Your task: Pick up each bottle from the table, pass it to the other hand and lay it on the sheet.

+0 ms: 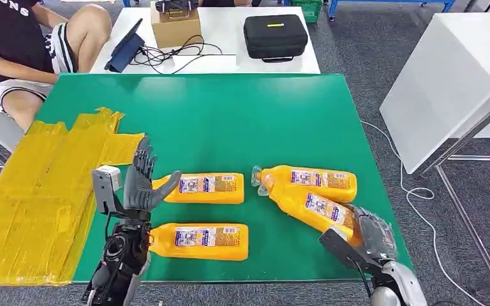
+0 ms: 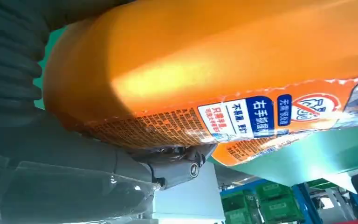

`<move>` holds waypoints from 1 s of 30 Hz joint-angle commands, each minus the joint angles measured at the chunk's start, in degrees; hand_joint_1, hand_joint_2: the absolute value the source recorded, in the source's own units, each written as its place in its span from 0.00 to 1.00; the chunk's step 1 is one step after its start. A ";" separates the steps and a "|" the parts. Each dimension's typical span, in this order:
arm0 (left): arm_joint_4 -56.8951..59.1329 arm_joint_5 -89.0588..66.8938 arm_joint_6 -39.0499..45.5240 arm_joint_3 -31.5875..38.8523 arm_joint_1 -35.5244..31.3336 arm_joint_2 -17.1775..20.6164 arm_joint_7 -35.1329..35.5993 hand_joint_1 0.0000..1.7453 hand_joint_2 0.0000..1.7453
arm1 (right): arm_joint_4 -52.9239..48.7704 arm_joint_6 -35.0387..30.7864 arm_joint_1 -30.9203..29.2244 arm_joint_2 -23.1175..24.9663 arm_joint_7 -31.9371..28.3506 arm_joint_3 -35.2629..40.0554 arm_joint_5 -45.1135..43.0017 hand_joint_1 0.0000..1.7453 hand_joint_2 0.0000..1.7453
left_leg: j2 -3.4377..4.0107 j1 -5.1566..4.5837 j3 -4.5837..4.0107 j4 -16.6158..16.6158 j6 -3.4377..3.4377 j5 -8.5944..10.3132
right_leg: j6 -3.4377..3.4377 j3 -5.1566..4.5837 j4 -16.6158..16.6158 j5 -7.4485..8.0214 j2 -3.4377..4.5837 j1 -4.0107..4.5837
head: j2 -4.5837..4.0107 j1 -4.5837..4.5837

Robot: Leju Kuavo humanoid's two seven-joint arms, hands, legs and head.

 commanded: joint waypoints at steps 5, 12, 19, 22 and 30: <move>4.26 0.66 0.37 1.55 -1.91 0.00 -0.47 0.00 1.00 | -1.36 -5.09 -2.43 3.08 -4.54 -3.27 -9.28 1.00 1.00 | 0.13 -0.02 0.44 -0.08 -0.12 -0.17 | 0.01 0.39 -0.06 -0.15 0.02 -0.01 | 0.00 0.00; 3.34 1.27 -1.94 -1.26 -1.84 1.03 -2.99 0.00 1.00 | -1.80 -10.47 -3.97 6.12 -9.84 -5.84 -18.96 0.99 1.00 | 0.07 -0.01 0.17 -0.04 -0.06 -0.06 | 0.01 0.14 -0.03 -0.05 -0.01 0.00 | 0.00 0.00; -9.32 1.44 -7.80 -10.55 -0.03 2.76 0.41 0.00 1.00 | 3.06 -17.44 -9.34 7.31 -13.59 0.76 -20.91 1.00 1.00 | 0.29 0.03 0.17 0.04 -0.08 -0.15 | 0.02 0.11 0.03 -0.07 0.21 0.02 | 0.00 0.00; -8.09 4.92 -11.26 -12.43 -3.00 3.23 1.97 0.00 1.00 | 6.53 -19.43 -13.46 7.32 -14.30 3.47 -21.22 1.00 1.00 | 0.34 0.03 0.21 0.02 -0.10 -0.11 | 0.00 0.13 0.02 -0.02 0.24 0.02 | 0.00 0.00; -11.30 12.29 -19.02 -19.64 -5.32 4.18 4.26 0.00 1.00 | 12.54 -24.08 -18.44 6.69 -15.45 8.10 -21.11 1.00 1.00 | 0.17 0.04 0.21 -0.02 -0.05 -0.02 | 0.01 0.19 -0.03 -0.03 0.07 0.04 | 0.00 0.00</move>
